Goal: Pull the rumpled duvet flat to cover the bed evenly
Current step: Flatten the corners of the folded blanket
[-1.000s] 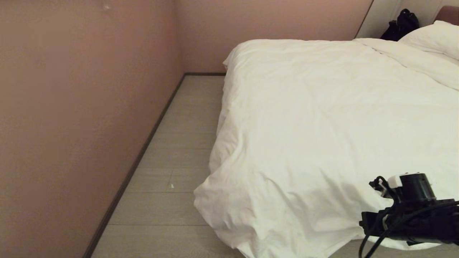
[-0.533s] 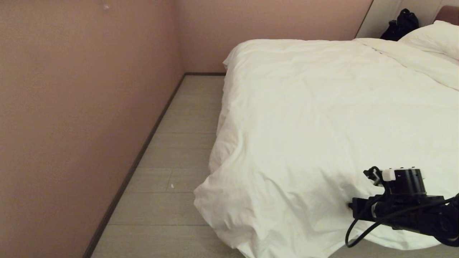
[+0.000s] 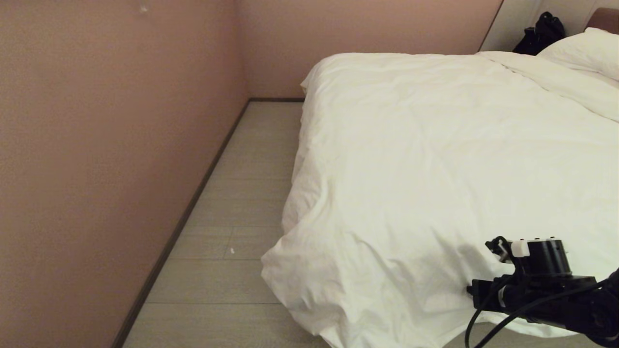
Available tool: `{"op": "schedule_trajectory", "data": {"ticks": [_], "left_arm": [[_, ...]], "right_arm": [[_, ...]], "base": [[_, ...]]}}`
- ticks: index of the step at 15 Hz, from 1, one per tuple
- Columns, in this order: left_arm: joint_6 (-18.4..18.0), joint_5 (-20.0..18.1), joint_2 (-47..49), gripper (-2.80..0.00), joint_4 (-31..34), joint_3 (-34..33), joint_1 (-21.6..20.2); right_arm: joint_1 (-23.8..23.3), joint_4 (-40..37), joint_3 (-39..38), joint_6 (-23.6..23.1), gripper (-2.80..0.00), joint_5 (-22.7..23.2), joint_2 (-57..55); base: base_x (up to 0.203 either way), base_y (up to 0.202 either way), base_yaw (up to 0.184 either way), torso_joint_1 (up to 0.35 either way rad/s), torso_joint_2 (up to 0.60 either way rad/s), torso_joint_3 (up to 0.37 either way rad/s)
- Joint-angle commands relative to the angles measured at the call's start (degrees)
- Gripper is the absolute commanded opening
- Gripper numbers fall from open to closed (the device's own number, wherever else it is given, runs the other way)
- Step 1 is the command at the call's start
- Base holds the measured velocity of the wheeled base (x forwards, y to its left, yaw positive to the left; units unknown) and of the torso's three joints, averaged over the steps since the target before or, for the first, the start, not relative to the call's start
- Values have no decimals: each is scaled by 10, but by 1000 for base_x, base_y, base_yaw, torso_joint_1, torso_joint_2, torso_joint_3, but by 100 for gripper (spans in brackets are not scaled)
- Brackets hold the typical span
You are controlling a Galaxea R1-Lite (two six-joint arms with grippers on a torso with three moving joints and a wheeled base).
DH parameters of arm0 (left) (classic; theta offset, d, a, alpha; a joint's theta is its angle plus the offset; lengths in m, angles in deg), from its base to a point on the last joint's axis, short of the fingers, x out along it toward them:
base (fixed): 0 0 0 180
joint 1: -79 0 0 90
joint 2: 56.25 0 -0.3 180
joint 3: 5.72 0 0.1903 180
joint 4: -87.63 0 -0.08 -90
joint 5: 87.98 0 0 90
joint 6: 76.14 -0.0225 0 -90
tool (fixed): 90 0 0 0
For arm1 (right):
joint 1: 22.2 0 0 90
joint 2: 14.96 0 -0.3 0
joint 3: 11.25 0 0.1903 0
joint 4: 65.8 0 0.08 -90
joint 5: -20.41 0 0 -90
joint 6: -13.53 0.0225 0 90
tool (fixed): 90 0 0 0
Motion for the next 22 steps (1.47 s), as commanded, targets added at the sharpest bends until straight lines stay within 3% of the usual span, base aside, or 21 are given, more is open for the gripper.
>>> {"op": "schedule_trajectory", "data": {"ticks": [1, 3, 8, 17, 22], "left_arm": [[0, 0, 0, -280, 1, 1, 0], [0, 0, 0, -280, 1, 0, 0], [0, 0, 0, -280, 1, 1, 0], [0, 0, 0, -280, 1, 0, 0], [0, 0, 0, -280, 1, 1, 0]], "right_arm": [[4, 4, -8, 1, -280, 0, -13], [4, 21, -11, 0, -280, 0, -48], [4, 164, -48, -12, -280, -5, -132], [3, 186, -102, -15, -280, -1, -131], [5, 272, -171, -17, -280, -1, -139]], "base": [[0, 0, 0, 0, 0, 0], [0, 0, 0, 0, 0, 0], [0, 0, 0, 0, 0, 0], [0, 0, 0, 0, 0, 0], [0, 0, 0, 0, 0, 0]]}}
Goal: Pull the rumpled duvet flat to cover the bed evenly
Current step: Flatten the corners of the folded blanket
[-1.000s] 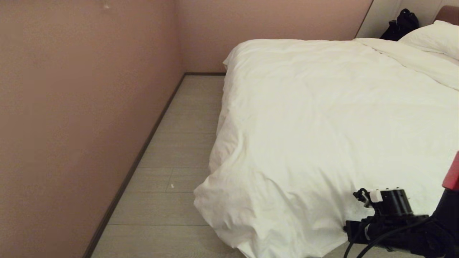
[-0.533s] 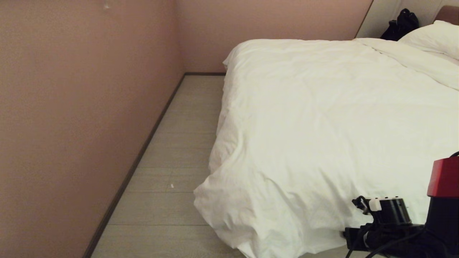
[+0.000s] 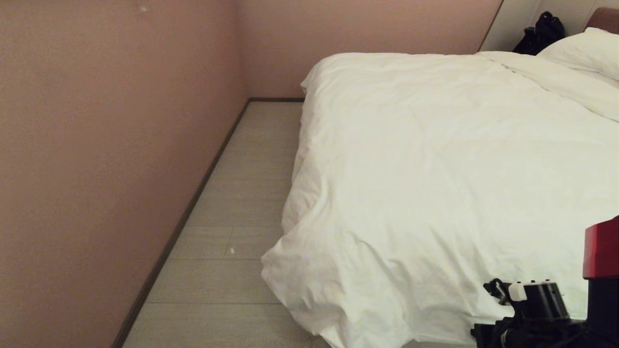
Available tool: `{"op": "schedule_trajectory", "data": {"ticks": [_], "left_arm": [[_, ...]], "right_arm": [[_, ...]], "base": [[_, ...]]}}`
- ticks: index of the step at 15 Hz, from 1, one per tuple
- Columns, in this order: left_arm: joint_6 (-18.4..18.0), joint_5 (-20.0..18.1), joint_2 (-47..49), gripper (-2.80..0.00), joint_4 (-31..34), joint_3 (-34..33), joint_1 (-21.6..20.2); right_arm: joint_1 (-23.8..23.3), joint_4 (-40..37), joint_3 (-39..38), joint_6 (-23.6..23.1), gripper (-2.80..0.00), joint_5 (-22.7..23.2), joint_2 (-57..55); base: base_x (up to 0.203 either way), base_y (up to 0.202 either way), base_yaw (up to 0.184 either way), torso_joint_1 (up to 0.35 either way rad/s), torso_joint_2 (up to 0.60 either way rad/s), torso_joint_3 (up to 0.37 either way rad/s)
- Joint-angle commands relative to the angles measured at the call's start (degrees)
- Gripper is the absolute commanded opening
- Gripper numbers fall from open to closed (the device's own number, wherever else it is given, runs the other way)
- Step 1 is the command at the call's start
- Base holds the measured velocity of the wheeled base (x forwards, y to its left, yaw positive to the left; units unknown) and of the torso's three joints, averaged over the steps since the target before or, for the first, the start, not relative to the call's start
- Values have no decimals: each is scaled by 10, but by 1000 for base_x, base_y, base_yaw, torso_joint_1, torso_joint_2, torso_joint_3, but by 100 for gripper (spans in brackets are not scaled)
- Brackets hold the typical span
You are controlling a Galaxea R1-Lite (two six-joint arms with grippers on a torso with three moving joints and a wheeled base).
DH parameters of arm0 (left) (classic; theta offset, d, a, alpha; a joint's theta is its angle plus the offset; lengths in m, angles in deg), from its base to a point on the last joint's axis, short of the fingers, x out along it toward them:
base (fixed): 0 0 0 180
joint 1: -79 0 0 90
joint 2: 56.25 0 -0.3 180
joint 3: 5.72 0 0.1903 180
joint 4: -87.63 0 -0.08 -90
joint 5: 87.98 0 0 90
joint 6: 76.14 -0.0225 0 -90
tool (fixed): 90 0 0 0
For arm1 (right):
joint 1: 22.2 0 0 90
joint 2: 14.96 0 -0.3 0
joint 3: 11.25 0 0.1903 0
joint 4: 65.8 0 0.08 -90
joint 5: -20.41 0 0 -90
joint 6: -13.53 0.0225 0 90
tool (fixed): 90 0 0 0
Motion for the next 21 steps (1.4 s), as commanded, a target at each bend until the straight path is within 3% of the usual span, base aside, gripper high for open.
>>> {"op": "schedule_trajectory", "data": {"ticks": [1, 3, 11, 14, 17, 21], "left_arm": [[0, 0, 0, -280, 0, 1, 0], [0, 0, 0, -280, 0, 1, 0], [0, 0, 0, -280, 0, 1, 0], [0, 0, 0, -280, 0, 1, 0], [0, 0, 0, -280, 0, 0, 0], [0, 0, 0, -280, 0, 0, 0]], "right_arm": [[2, 54, -19, 0, -280, 0, -1], [2, 82, -52, 2, -280, 2, -1], [1, 134, -52, -1, -280, -1, 15], [-3, 147, -18, -55, -280, -6, 51], [-5, 115, 45, -67, -280, -23, 53], [-10, 1, 117, -62, -280, -27, 120]], "base": [[0, 0, 0, 0, 0, 0], [0, 0, 0, 0, 0, 0], [0, 0, 0, 0, 0, 0], [0, 0, 0, 0, 0, 0], [0, 0, 0, 0, 0, 0], [0, 0, 0, 0, 0, 0]]}}
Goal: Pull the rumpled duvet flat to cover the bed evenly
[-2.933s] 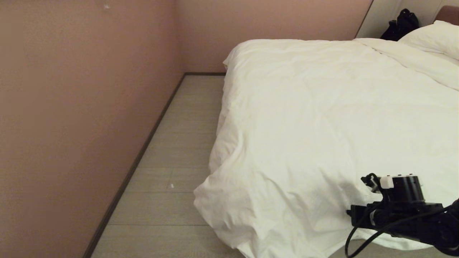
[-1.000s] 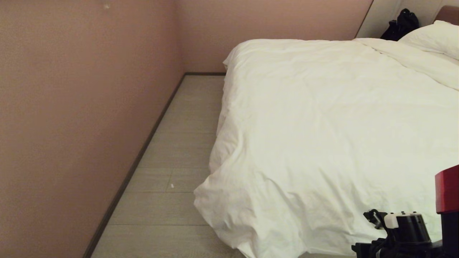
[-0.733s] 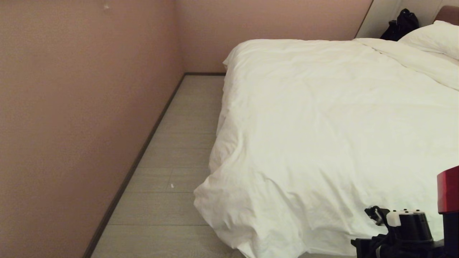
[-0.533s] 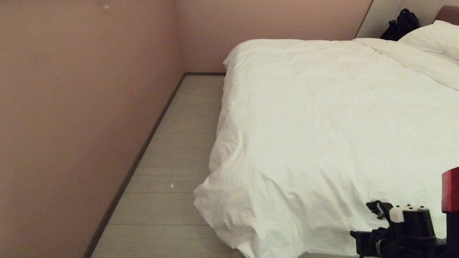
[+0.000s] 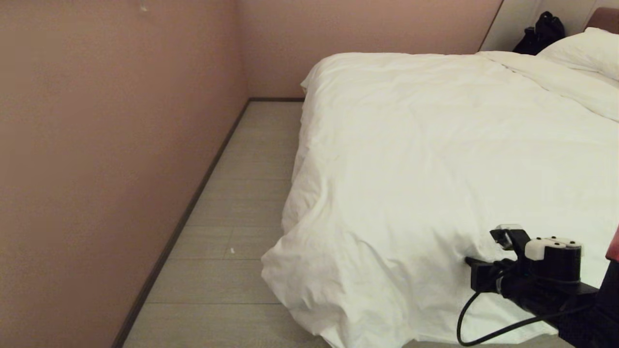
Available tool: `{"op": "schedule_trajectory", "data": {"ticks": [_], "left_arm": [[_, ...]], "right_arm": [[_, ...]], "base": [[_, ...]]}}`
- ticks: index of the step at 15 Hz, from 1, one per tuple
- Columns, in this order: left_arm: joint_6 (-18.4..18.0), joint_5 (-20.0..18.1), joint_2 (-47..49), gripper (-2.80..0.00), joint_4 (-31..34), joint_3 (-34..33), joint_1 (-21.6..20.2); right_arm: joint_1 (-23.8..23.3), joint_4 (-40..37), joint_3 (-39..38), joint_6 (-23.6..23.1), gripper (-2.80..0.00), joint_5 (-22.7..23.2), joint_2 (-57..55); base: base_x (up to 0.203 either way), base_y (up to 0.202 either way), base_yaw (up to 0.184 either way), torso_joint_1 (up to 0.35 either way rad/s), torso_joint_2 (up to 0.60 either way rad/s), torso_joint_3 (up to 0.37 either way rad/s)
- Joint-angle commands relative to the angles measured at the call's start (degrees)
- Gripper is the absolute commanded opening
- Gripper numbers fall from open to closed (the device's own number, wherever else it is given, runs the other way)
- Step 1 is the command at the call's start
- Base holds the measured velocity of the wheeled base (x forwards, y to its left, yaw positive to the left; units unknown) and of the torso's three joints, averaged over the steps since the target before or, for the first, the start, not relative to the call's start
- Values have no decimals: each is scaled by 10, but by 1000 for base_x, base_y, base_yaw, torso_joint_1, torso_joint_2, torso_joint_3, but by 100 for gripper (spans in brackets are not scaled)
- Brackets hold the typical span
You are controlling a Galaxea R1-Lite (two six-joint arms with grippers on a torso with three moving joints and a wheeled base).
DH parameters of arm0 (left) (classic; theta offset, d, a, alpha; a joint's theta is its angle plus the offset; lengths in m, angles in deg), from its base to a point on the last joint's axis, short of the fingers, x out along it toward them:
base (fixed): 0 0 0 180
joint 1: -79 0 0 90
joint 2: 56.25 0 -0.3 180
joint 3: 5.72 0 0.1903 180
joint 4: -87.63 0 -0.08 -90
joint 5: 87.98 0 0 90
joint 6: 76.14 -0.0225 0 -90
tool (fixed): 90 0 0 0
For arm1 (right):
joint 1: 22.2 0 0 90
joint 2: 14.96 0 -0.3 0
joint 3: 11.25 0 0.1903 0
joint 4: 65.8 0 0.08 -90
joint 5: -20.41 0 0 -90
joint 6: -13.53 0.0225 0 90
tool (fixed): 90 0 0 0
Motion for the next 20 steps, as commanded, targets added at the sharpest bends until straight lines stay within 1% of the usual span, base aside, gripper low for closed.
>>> {"op": "schedule_trajectory", "data": {"ticks": [1, 3, 5, 6, 7, 10, 16, 20], "left_arm": [[0, 0, 0, -280, 1, 0, 0], [0, 0, 0, -280, 1, 0, 0], [0, 0, 0, -280, 1, 0, 0], [0, 0, 0, -280, 1, 0, 0], [0, 0, 0, -280, 1, 0, 0], [0, 0, 0, -280, 1, 1, 0], [0, 0, 0, -280, 1, 0, 0], [0, 0, 0, -280, 1, 0, 0]], "right_arm": [[0, -136, 43, 3, -280, 0, 62], [0, -250, 106, 20, -280, 2, 130], [1, -408, 192, 50, -280, 5, 208], [2, -469, 223, 64, -280, 6, 236], [4, -508, 242, 77, -280, 7, 266], [10, -583, 258, 97, -280, 7, 354], [10, -713, 255, 101, -280, 2, 570], [10, -777, 218, 93, -280, -9, 736]], "base": [[0, 0, 0, 0, 0, 0], [0, 0, 0, 0, 0, 0], [0, 0, 0, 0, 0, 0], [0, 0, 0, 0, 0, 0], [0, 0, 0, 0, 0, 0], [0, 0, 0, 0, 0, 0], [0, 0, 0, 0, 0, 0], [0, 0, 0, 0, 0, 0]]}}
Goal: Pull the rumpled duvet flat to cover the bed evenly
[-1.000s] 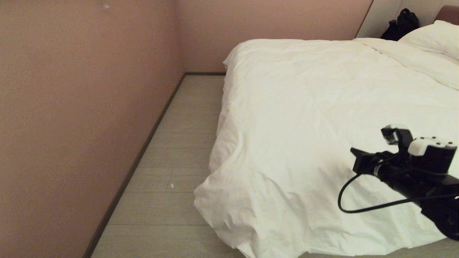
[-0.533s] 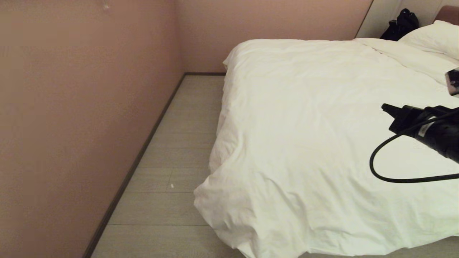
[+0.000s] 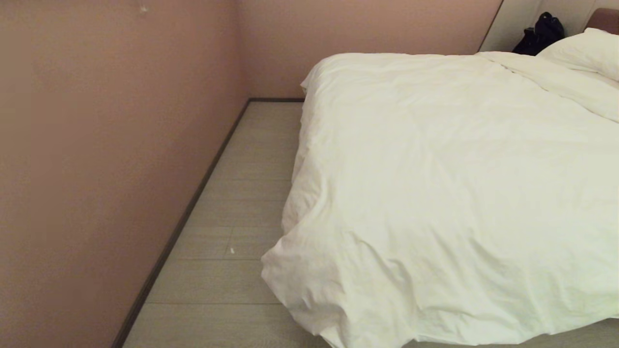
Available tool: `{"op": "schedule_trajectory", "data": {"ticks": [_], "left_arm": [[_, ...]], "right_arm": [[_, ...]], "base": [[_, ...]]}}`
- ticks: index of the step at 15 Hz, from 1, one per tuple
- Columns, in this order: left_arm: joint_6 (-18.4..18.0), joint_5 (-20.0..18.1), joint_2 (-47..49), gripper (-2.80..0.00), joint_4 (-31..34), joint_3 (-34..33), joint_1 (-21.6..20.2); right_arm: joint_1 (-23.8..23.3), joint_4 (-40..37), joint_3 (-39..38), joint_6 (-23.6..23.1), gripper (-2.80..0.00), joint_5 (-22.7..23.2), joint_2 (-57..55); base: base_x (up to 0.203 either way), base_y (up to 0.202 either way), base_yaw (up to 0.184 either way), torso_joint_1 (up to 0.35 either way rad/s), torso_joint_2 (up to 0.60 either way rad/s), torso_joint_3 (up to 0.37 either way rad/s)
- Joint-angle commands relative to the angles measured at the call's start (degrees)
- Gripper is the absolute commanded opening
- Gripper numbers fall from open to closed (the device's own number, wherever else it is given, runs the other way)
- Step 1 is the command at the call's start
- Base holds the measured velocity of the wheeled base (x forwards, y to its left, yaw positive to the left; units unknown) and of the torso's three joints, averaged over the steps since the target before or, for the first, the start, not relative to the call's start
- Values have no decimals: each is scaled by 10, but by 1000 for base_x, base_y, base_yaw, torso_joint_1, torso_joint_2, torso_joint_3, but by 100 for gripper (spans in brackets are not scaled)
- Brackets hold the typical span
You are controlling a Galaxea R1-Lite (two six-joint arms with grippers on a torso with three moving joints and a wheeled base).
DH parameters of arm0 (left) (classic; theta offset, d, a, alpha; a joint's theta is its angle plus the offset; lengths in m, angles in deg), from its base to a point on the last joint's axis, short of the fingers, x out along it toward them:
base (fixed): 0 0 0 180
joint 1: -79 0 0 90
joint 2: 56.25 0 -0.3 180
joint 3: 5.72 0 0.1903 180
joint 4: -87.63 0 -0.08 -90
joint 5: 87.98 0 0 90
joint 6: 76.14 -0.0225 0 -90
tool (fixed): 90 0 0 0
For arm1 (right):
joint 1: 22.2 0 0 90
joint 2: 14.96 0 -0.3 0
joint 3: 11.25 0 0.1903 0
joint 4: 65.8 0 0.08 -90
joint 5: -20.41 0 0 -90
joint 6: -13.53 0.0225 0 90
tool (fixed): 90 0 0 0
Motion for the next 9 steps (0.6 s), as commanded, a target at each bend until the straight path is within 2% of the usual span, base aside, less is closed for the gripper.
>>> {"op": "schedule_trajectory", "data": {"ticks": [1, 5, 9], "left_arm": [[0, 0, 0, -280, 1, 0, 0], [0, 0, 0, -280, 1, 0, 0], [0, 0, 0, -280, 1, 0, 0]], "right_arm": [[0, -180, -25, -7, -280, -11, 105], [-3, -199, -74, -39, -280, -59, 242], [-9, -247, -104, -74, -280, -70, 358]], "base": [[0, 0, 0, 0, 0, 0], [0, 0, 0, 0, 0, 0], [0, 0, 0, 0, 0, 0]]}}
